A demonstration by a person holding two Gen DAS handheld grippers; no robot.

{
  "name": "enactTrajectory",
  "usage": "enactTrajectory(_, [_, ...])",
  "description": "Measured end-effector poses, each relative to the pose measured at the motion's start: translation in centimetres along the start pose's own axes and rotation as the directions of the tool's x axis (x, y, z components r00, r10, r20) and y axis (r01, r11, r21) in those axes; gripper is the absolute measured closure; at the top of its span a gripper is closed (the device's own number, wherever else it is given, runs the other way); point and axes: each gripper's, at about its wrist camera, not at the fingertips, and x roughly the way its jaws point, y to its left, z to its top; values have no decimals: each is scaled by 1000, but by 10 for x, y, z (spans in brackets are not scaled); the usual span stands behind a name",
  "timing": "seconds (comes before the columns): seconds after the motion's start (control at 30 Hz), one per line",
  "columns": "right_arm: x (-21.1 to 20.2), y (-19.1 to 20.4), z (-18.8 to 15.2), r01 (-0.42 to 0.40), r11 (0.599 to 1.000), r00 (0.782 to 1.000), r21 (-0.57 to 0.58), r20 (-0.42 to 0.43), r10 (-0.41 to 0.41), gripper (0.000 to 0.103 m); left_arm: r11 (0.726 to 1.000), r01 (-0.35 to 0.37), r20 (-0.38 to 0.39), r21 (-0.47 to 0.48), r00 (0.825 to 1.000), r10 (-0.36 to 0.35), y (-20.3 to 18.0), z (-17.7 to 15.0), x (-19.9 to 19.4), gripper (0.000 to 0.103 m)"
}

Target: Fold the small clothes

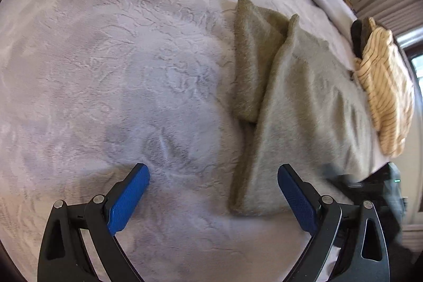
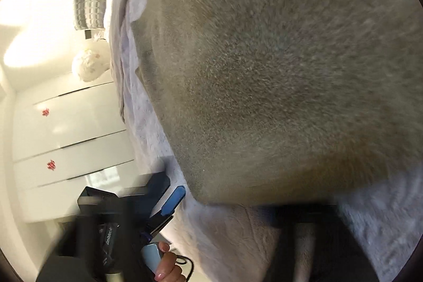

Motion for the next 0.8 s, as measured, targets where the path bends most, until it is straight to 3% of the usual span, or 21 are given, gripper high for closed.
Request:
enactTrajectory(0.07, [0,4,2,-31,1000,1000,1,-1,31,94,997,77,-3,-21,997,-77,-1,5,-2,5])
enactTrajectory(0.23, [-20,50,1,-56,971,998,-233,4,58,95,976,220,-30,-1,975,-220,-14,24,9,5])
enactTrajectory(0.33, [-24,63,2,-41,954,999,-298,-3,42,95,945,327,-75,-22,942,-327,-22,37,25,5])
enactTrajectory(0.43, [-25,70,2,-18,941,1000,-338,-14,14,95,903,425,-113,-60,896,-429,-39,57,46,5])
enactTrajectory(0.57, [-23,66,1,23,931,999,-365,-29,-36,95,927,375,-128,-21,918,-375,-63,70,59,5])
enactTrajectory(0.67, [-17,55,-3,110,910,986,-400,-70,-150,90,969,228,-127,92,968,-215,-87,67,73,5])
enactTrajectory(0.73, [-15,52,-8,186,881,964,-435,-90,-248,89,975,163,-112,152,983,-146,-97,61,77,5])
enactTrajectory(0.77, [-19,50,-9,224,859,950,-460,-94,-298,78,974,142,-102,177,987,-125,-101,60,78,5])
enactTrajectory(0.8, [-25,49,-10,251,842,940,-477,-87,-329,60,972,116,-90,204,991,-100,-105,57,78,5])
